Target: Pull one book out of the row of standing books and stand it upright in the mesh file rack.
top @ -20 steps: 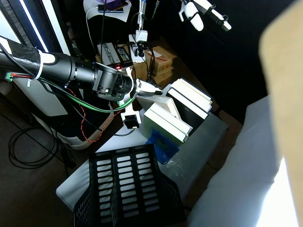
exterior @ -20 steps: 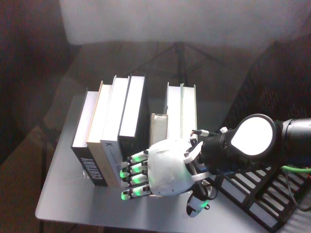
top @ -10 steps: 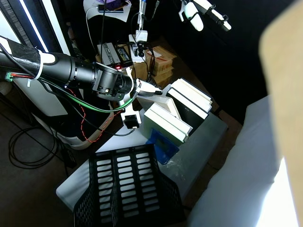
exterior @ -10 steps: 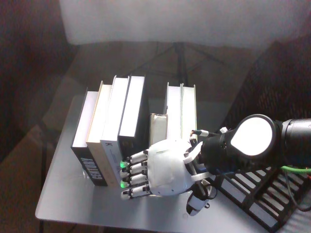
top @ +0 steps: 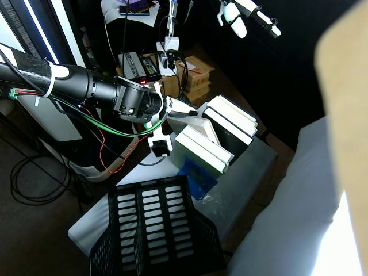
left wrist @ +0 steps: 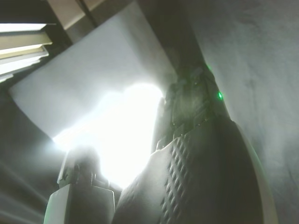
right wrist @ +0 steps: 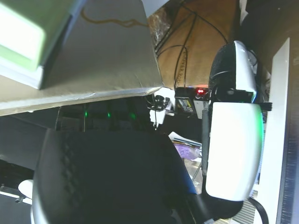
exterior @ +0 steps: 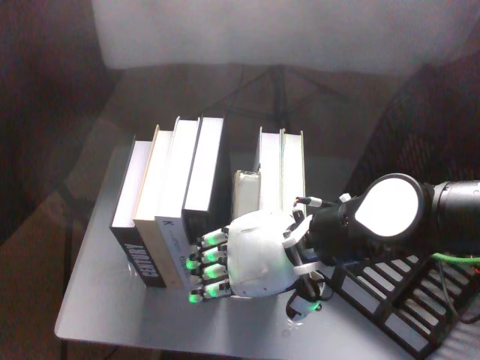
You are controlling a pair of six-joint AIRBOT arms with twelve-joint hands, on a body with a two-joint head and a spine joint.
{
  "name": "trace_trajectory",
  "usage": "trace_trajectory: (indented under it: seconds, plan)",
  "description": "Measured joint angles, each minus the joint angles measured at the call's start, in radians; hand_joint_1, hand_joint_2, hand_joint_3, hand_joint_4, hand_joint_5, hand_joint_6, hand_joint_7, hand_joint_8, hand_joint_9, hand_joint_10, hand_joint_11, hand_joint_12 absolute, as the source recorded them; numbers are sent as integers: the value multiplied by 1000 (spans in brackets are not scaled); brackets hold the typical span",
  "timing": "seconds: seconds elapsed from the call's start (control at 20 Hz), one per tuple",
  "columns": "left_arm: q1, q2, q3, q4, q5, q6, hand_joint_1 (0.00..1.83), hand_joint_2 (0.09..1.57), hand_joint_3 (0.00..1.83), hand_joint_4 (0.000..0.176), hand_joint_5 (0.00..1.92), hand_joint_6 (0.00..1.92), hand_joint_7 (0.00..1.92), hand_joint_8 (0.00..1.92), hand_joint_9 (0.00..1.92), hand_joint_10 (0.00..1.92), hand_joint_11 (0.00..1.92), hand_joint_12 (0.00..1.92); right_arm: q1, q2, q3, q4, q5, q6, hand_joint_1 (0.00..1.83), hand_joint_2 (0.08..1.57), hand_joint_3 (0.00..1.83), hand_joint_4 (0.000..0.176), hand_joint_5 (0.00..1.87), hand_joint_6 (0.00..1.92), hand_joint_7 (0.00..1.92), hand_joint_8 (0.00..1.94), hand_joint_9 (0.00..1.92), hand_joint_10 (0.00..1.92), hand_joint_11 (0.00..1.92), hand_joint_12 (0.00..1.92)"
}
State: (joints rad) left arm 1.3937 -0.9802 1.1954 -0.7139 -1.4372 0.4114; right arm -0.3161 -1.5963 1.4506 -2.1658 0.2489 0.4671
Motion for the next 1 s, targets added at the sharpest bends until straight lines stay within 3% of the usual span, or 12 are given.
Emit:
trace_trajectory:
  seconds: [0.05,0.1,0.15,0.2,0.35,0.4,0.45,0.55,0.8,0.85,0.9,1.0]
  plan:
    - [0,0,0,1,0,0,239,1373,0,44,73,6,0,0,0,0,0,0,0,-5,0,0,-2,9,1177,1104,0,0,1009,983,1396,1863,1533,1887,1462,1908]
    - [0,0,0,2,-1,0,247,1375,0,38,76,6,0,0,0,0,10,5,-5,-10,0,2,-9,6,1190,1122,0,0,1105,843,1465,1925,1618,1914,1617,1918]
    - [0,0,0,3,0,0,246,1374,0,40,76,6,0,0,1,0,23,12,-7,-18,-1,-21,-2,-15,1191,1126,0,0,1125,805,1365,1938,1551,1920,1567,1920]
    - [0,0,0,6,-1,0,248,1377,0,37,78,7,0,0,0,0,26,15,-7,-23,-3,-20,2,-19,1255,1176,0,0,1063,701,1073,1427,1437,1921,1417,1921]
    - [0,0,0,0,0,0,229,1380,1,37,72,4,0,0,0,0,0,1,-7,-20,-2,-23,6,-18,1272,1148,0,0,1075,699,1094,1055,1218,1701,1133,1921]
    - [0,0,0,0,-1,0,222,1378,1,39,69,2,0,0,0,0,0,0,-8,-18,-2,-23,6,-18,1206,1134,0,0,1099,798,1223,1541,1323,1877,1305,1921]
    - [0,0,0,0,0,0,222,1378,1,40,69,2,0,0,0,0,0,0,-11,-17,-2,-23,2,-17,1244,1199,0,0,976,812,974,1464,1294,1912,1276,1921]
    - [0,0,0,0,-1,0,232,1375,0,41,70,3,0,0,0,0,0,0,-11,-16,1,-28,4,-17,1186,1152,0,0,1070,894,1376,1920,1460,1921,1420,1921]
    - [0,0,0,-2,0,0,227,1376,0,38,69,2,0,0,0,0,35,24,-18,-11,3,-44,9,-19,1196,1099,0,0,1197,680,1491,1941,1594,1921,1568,1921]
    - [0,0,0,-2,-1,0,243,1375,0,27,78,1,0,0,3,3,0,440,-18,-11,6,-44,13,-19,1160,1185,0,0,1012,1034,1510,1941,1624,1921,1627,1921]
    - [0,0,0,-1,-2,0,241,1373,0,34,73,0,0,0,1,2,0,467,-18,-11,6,-45,13,-19,1156,1191,0,0,997,1050,1493,1941,1614,1921,1618,1921]
    - [0,0,0,-1,-2,0,231,1373,0,39,72,0,0,0,0,0,0,194,-18,-11,8,-47,14,-19,1159,1182,0,0,1011,1027,1448,1941,1577,1921,1556,1921]
